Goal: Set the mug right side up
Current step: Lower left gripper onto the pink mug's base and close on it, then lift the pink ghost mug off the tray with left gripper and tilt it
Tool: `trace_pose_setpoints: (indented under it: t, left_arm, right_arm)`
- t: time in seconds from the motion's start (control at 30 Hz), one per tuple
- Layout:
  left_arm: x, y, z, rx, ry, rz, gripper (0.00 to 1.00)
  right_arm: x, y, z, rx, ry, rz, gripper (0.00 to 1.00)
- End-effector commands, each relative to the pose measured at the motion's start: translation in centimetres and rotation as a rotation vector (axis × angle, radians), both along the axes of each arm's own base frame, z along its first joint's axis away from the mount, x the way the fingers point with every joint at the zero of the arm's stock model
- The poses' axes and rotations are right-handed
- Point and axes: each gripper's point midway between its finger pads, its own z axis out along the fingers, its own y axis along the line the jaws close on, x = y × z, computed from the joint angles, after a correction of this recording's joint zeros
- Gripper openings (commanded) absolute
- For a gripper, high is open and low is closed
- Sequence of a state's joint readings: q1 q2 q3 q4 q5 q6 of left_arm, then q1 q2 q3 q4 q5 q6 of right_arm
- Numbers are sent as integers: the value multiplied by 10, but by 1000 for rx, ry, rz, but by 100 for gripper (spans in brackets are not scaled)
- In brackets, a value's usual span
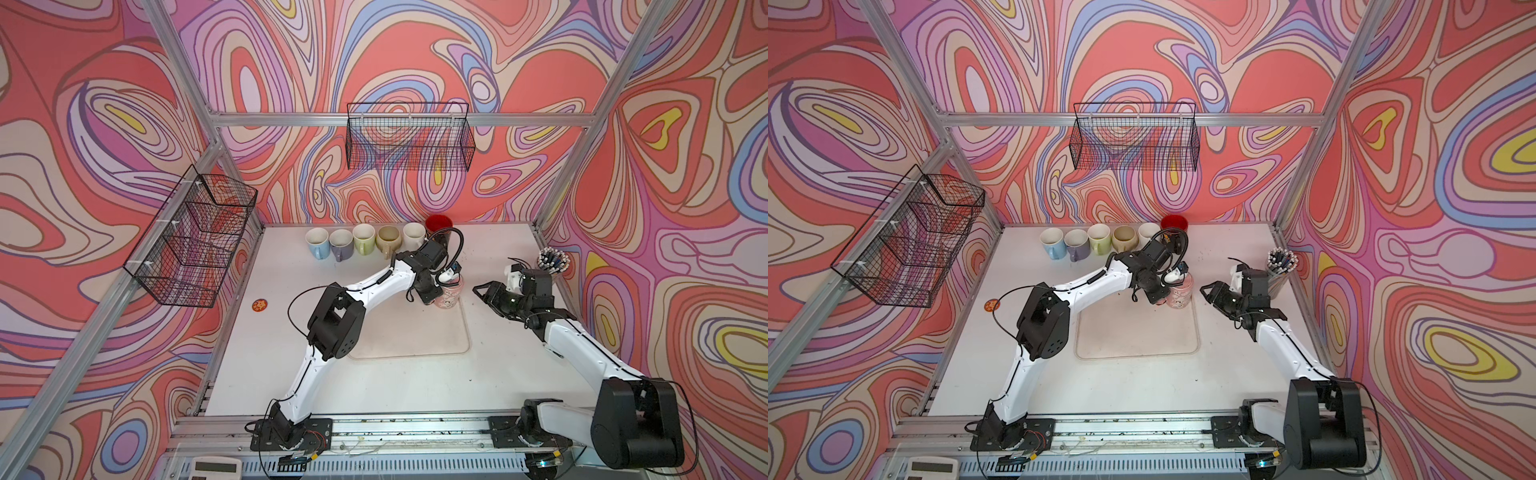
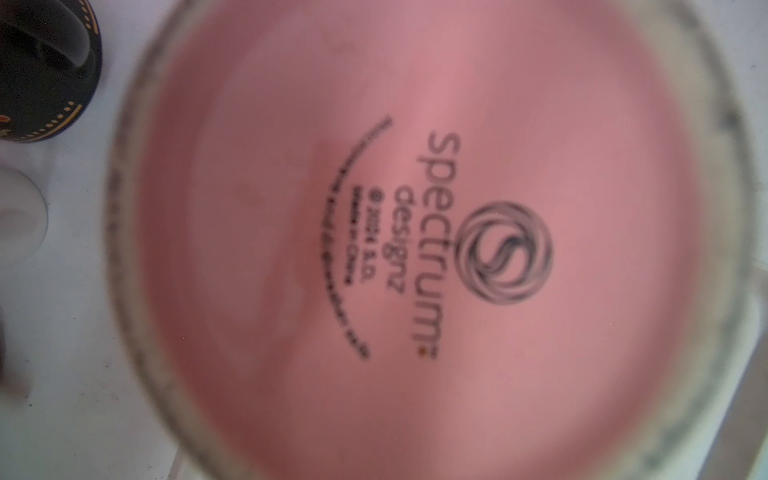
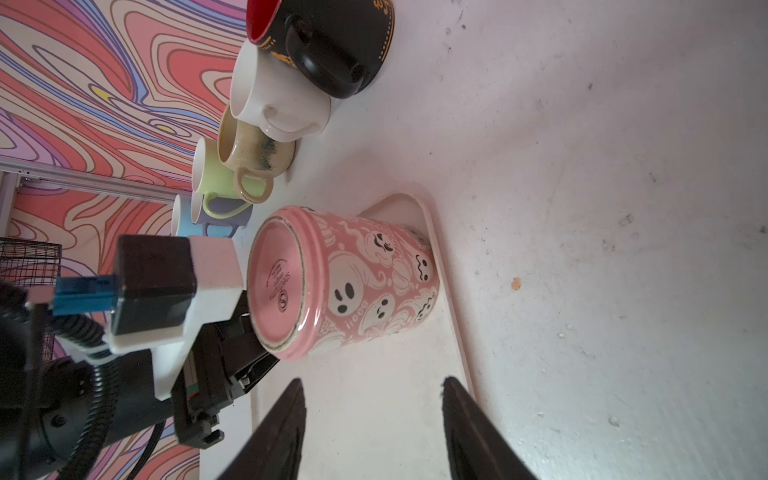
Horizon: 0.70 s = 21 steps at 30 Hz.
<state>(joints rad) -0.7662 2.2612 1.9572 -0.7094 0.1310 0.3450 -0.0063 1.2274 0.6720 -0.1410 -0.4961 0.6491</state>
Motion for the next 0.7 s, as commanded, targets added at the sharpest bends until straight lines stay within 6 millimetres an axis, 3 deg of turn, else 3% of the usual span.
trace_pose_setpoints:
  t: [0.0,0.43,0.67]
  left_arm:
    - [5,-1,3,10,-24,3,0]
    - [-11,2,49,-117,-49,33,0]
    - [-26,7,61,-215,-24,73,0]
  right_arm:
    - [1,-2,-5,2,4,-6,54]
    - [-1,2,-1,7,0,17,55]
    - [-3,2,4,9,0,22,55]
